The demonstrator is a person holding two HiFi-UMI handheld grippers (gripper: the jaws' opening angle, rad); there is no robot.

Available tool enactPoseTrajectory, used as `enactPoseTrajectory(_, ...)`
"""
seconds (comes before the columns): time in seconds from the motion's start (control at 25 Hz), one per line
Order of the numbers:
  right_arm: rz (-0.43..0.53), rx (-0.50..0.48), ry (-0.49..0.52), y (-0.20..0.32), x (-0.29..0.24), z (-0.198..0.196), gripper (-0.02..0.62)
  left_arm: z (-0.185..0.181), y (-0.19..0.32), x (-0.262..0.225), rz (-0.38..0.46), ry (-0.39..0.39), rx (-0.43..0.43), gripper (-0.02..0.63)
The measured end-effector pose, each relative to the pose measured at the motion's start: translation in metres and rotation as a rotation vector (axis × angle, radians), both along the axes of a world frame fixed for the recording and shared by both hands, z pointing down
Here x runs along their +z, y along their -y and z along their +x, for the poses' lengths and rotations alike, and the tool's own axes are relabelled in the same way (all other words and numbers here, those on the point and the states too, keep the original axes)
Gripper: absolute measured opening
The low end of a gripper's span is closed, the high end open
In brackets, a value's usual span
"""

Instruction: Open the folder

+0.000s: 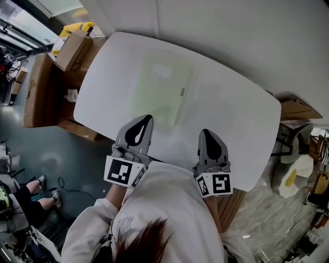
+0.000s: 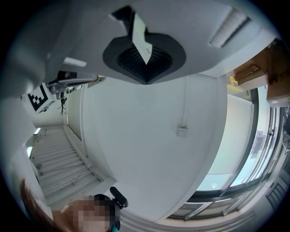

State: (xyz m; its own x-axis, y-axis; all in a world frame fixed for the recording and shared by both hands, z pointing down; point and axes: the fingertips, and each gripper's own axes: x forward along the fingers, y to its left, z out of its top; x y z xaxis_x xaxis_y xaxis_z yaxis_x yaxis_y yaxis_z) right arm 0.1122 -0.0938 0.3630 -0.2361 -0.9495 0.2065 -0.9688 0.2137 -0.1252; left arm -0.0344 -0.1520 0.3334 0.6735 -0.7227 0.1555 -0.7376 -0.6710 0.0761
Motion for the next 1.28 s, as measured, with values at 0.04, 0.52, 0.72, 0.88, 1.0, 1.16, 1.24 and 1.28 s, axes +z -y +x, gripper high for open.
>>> enactPoseTrajectory(0.04,-0.001,0.006,-0.001,0.0002,0.0000,-0.0006,0.008,-0.0013,0.0017,0.0009,-0.002,0.001,0.001,0.008)
enactPoseTrajectory(0.52,-0.014,0.042,-0.005,0.0004,0.0043,-0.0045,0.008,-0.0083,0.0102,0.0043,-0.006,0.007,0.011,0.008)
enactPoseTrajectory(0.72,-0.013,0.046,-0.001,-0.0007,0.0042,-0.0045,0.008,-0.0099,0.0103,0.0048,-0.008,0.009,0.008,0.008)
enactPoseTrajectory(0.88,-0.015,0.051,0.000,-0.0023,0.0038,-0.0017,0.008,-0.0062,0.0087,0.0029,-0.006,0.007,0.016,0.008)
enactPoseTrajectory(1.0,-0.011,0.056,0.000,-0.0048,0.0030,-0.0006,0.008,-0.0044,0.0063,0.0028,-0.004,0.006,0.021,0.008)
enactPoseTrajectory(1.16,-0.011,0.062,-0.001,-0.0066,0.0034,0.0014,0.008,-0.0030,0.0056,0.0034,-0.004,0.009,0.025,0.008)
enactPoseTrajectory(1.24,-0.013,0.066,-0.001,-0.0077,0.0036,0.0023,0.008,-0.0026,0.0049,0.0032,-0.003,0.010,0.027,0.008)
enactPoseTrajectory(1.28,-0.013,0.067,-0.001,-0.0083,0.0038,0.0027,0.006,-0.0025,0.0043,0.0029,-0.002,0.010,0.027,0.008)
